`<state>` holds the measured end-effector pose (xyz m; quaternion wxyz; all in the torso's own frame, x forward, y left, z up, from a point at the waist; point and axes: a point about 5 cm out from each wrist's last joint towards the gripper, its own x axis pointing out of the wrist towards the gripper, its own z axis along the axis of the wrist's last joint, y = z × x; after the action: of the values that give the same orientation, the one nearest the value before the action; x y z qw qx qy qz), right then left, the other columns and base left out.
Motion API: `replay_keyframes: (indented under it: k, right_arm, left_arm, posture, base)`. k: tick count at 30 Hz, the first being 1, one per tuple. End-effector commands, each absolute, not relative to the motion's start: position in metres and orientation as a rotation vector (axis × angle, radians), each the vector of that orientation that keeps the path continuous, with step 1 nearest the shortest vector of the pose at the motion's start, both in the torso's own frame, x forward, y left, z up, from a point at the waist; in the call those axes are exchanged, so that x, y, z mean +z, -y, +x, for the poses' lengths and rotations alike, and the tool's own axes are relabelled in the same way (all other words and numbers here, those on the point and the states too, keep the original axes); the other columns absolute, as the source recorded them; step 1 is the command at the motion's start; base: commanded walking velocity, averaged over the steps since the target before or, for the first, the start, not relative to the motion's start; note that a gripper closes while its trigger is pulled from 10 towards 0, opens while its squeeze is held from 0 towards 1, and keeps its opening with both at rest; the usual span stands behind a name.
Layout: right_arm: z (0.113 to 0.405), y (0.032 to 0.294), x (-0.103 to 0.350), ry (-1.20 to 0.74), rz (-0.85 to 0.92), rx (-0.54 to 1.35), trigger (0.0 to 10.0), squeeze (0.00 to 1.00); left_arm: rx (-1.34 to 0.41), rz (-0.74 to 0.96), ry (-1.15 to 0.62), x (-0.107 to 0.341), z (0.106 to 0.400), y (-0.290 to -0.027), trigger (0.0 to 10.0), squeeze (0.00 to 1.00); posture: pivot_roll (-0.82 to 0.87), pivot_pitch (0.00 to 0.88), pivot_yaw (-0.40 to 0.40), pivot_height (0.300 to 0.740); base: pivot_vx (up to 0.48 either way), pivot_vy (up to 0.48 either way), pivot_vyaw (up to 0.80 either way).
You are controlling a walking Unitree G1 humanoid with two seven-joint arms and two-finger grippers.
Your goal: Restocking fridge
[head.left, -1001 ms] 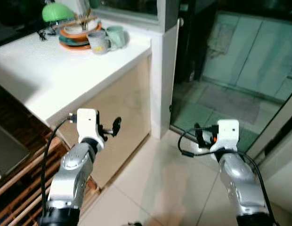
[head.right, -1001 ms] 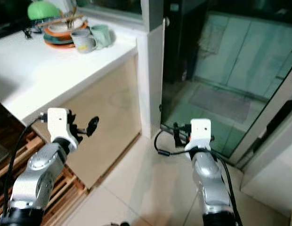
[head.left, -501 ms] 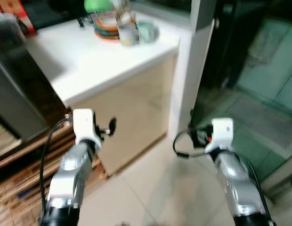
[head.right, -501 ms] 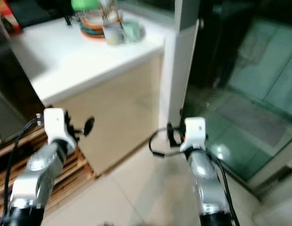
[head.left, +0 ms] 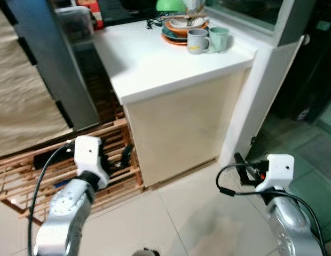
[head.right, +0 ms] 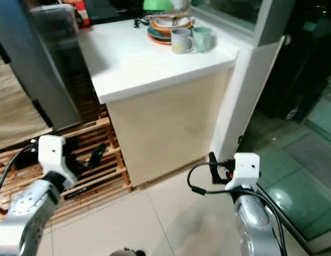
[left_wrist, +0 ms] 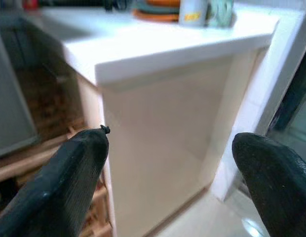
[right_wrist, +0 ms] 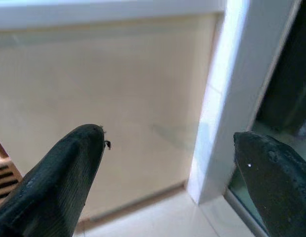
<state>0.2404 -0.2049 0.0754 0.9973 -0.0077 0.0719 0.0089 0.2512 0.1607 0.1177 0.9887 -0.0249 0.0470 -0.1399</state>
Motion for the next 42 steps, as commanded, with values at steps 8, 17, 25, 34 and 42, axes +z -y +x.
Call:
replay_keyframes:
  k: [8,17,25,34,42]
  right_arm:
    - [0.253,0.201,0.087,-0.017,-0.001,-0.002,10.0,0.18]
    - [0.256,0.196,0.078,-0.046,0.014,0.002,10.0,0.28]
    - [0.260,0.199,0.073,-0.075,0.004,-0.022,10.0,0.21]
    - [0.262,0.200,0.073,-0.072,0.029,-0.041,10.0,0.18]
    - [0.261,0.199,0.071,-0.081,0.038,-0.042,10.0,0.18]
  left_arm:
    - [-0.134,0.198,0.011,0.125,0.254,-0.186,10.0,0.00]
    - [-0.115,0.049,0.008,0.119,0.258,-0.182,10.0,0.00]
    - [-0.123,0.030,0.003,0.117,0.265,-0.179,10.0,0.00]
    - [-0.086,-0.035,-0.036,0.111,0.272,-0.187,10.0,0.00]
    - [-0.064,-0.082,-0.062,0.107,0.277,-0.190,10.0,0.00]
  posture:
    - [-0.01,0.000,0.045,0.740]
    - [-0.01,0.000,0.045,0.740]
    - [-0.02,0.000,0.048,0.740]
    - [-0.03,0.000,0.057,0.740]
    - [-0.03,0.000,0.059,0.740]
  base:
    - [0.000,0.000,0.64]
    - [0.000,0.000,0.70]
    - [0.000,0.000,0.62]
    - [0.000,0.238,0.00]
    - [0.000,0.437,0.00]
